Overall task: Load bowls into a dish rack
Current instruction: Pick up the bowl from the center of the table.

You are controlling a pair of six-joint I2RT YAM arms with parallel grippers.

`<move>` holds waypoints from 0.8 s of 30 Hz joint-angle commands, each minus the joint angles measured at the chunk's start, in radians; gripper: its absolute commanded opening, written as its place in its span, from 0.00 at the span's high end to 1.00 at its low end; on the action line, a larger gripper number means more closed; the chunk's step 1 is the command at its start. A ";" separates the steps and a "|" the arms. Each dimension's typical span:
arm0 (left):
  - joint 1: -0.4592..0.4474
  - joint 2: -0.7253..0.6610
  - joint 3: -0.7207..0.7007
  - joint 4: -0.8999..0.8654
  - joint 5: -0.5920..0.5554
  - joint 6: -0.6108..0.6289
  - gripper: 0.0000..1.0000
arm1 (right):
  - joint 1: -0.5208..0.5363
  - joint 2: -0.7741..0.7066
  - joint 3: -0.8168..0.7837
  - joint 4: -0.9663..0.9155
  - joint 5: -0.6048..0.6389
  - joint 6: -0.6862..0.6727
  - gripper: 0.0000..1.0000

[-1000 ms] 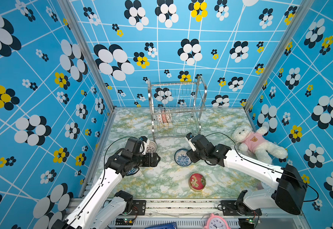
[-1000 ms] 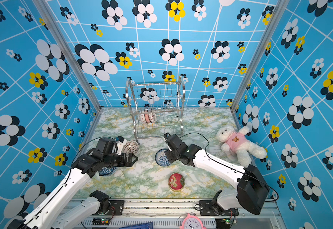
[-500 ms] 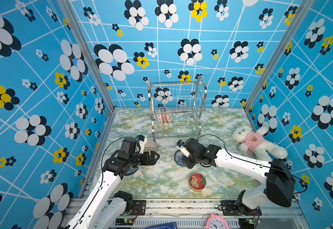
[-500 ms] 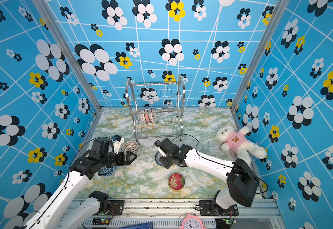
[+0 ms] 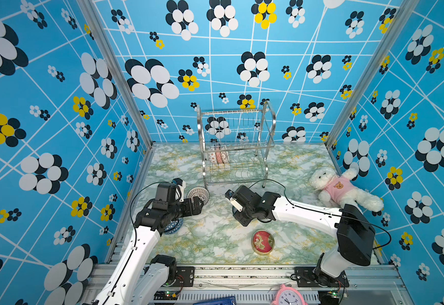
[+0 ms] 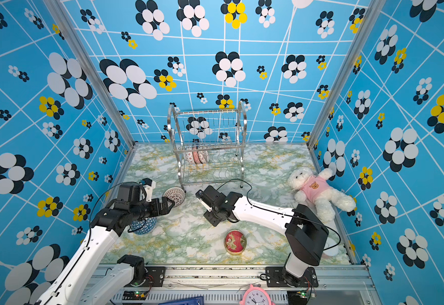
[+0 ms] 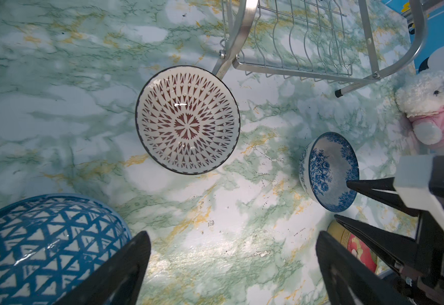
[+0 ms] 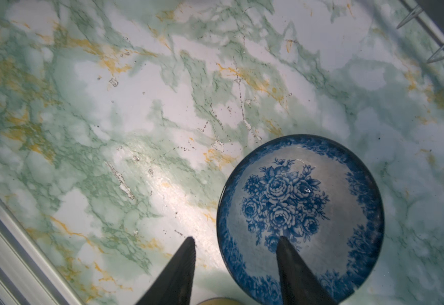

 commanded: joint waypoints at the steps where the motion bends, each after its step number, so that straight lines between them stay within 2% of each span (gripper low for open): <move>1: 0.016 -0.023 -0.003 -0.017 -0.061 -0.011 0.01 | 0.010 0.034 0.034 -0.043 0.027 0.048 0.51; 7: 0.053 -0.045 -0.004 -0.032 -0.177 -0.034 0.01 | 0.034 0.058 0.042 -0.036 0.042 0.097 0.52; 17: 0.067 -0.046 -0.001 -0.037 -0.173 -0.038 0.01 | 0.050 0.148 0.116 -0.112 0.132 0.168 0.61; 24: 0.067 -0.040 0.000 -0.036 -0.166 -0.038 0.01 | 0.055 0.165 0.121 -0.106 0.143 0.201 0.67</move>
